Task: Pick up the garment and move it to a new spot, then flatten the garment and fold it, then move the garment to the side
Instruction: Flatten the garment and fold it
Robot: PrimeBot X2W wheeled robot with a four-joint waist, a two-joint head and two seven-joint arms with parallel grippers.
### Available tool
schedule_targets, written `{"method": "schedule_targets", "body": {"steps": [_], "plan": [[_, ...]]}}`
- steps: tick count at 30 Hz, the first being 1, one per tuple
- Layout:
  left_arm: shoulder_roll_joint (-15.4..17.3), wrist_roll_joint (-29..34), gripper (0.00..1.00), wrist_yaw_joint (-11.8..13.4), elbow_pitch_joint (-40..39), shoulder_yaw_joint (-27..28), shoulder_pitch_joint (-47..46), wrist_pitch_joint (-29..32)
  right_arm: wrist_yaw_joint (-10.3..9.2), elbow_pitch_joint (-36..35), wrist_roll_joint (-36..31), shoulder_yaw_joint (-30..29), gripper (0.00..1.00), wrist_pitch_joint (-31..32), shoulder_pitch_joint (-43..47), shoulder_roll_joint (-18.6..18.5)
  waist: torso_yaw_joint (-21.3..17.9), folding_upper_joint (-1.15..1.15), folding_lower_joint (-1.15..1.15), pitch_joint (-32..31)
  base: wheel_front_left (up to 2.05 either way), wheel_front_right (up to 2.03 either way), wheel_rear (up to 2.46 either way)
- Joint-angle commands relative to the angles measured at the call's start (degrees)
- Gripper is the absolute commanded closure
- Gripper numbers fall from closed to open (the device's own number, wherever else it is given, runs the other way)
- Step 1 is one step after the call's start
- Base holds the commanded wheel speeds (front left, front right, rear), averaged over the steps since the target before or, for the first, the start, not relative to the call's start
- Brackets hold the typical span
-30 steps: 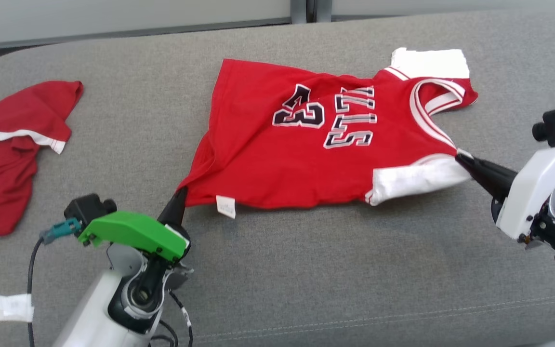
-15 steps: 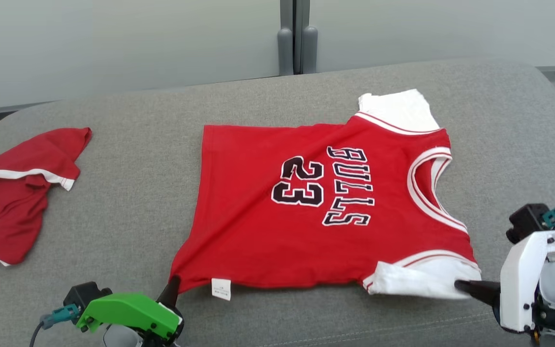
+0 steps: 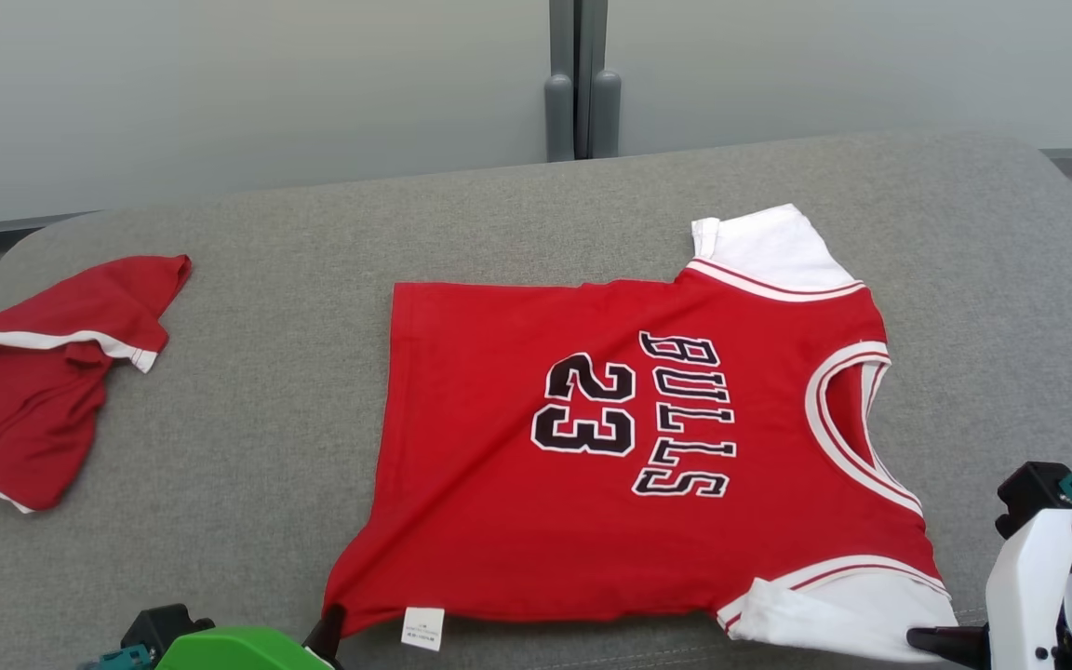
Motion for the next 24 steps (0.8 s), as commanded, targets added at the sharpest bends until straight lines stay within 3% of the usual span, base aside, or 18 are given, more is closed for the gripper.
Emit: {"method": "schedule_targets", "body": {"steps": [1,10,20,24], "plan": [[0.45,0.01,1.0,0.32,-0.46,-0.12,0.96,0.14,0.02,-1.27,-0.6,-0.86,1.0,-0.06,0.32,0.3,0.26,0.0,0.0,0.27,0.0,0.0,0.0],[1.41,3.82,1.0,0.78,-0.23,-4.74,-3.92,3.58,0.02,-2.22,-0.55,1.23,1.0,-7.56,-4.55,0.87,0.83,0.0,0.0,2.27,0.0,0.0,0.0],[7.89,14.33,1.0,2.87,0.71,-15.94,-16.88,15.97,0.02,3.0,-1.16,2.59,1.0,-16.98,-10.34,-1.06,1.98,0.0,0.0,4.19,0.0,0.0,0.0],[8.4,15.97,1.0,3.92,1.76,-18.01,-21.28,20.42,0.02,5.18,-0.8,2.93,1.0,-20.78,-13.29,-1.5,2.49,0.0,0.0,5.7,0.0,0.0,0.0]]}}
